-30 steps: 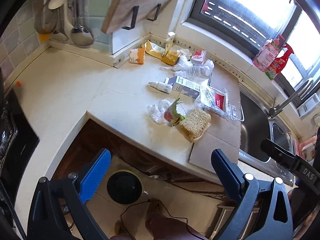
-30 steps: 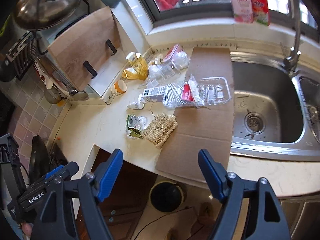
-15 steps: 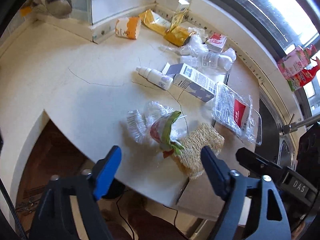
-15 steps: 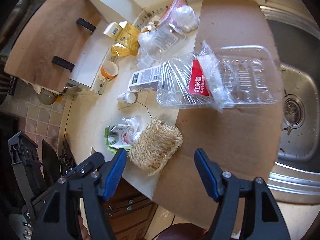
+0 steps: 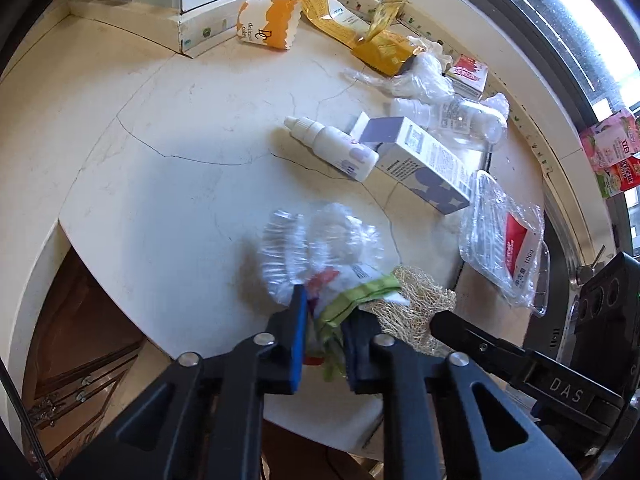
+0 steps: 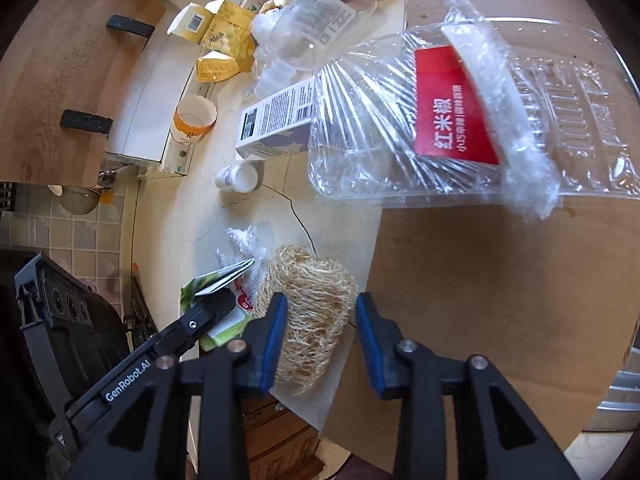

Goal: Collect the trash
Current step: 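Grasp the green-white wrapper with the left tool while the right tool grasps the noodle nest, then lift the wrapper and noodle nest and carry both down toward the black bin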

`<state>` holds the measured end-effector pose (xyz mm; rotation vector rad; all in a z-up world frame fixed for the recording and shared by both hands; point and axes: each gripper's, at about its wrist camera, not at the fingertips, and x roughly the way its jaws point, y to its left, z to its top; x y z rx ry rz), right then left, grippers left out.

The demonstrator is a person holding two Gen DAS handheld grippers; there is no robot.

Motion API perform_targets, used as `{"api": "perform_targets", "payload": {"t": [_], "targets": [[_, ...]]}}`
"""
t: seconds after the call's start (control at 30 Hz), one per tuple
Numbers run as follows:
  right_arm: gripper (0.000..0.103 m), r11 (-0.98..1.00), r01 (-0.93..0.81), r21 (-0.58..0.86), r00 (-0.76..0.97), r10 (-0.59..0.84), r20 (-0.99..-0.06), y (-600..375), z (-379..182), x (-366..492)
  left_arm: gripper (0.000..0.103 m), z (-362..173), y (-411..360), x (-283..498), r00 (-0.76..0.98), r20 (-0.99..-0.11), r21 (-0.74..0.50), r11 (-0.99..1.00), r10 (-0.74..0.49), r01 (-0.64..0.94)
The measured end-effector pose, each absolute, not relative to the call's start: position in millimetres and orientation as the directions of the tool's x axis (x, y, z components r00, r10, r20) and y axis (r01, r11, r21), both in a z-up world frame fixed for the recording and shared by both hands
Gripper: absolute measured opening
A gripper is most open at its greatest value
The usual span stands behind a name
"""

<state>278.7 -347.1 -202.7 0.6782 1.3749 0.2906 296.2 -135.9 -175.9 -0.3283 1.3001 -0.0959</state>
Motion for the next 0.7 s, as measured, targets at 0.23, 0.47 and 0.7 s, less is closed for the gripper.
{"api": "perform_targets", "payload": {"t": [0.23, 0.47, 0.7], "targets": [[0.002, 0.77, 0.152, 0.619, 0.241, 0.579, -0.779, -343, -195, 279, 0.006, -173, -123, 291, 0.306, -0.92, -0.293, 0.948, -0.244, -0.124], [0.002, 0.771, 0.115, 0.626, 0.315, 0.57, -0.759, -349, -178, 273, 0.005, -154, -116, 276, 0.353, -0.909, -0.274, 0.956, -0.222, -0.104], [0.002, 0.801, 0.094, 0.591, 0.31, 0.541, -0.782, -347, -174, 272, 0.005, -142, -107, 260, 0.376, -0.901, -0.273, 0.957, -0.217, -0.102]]}}
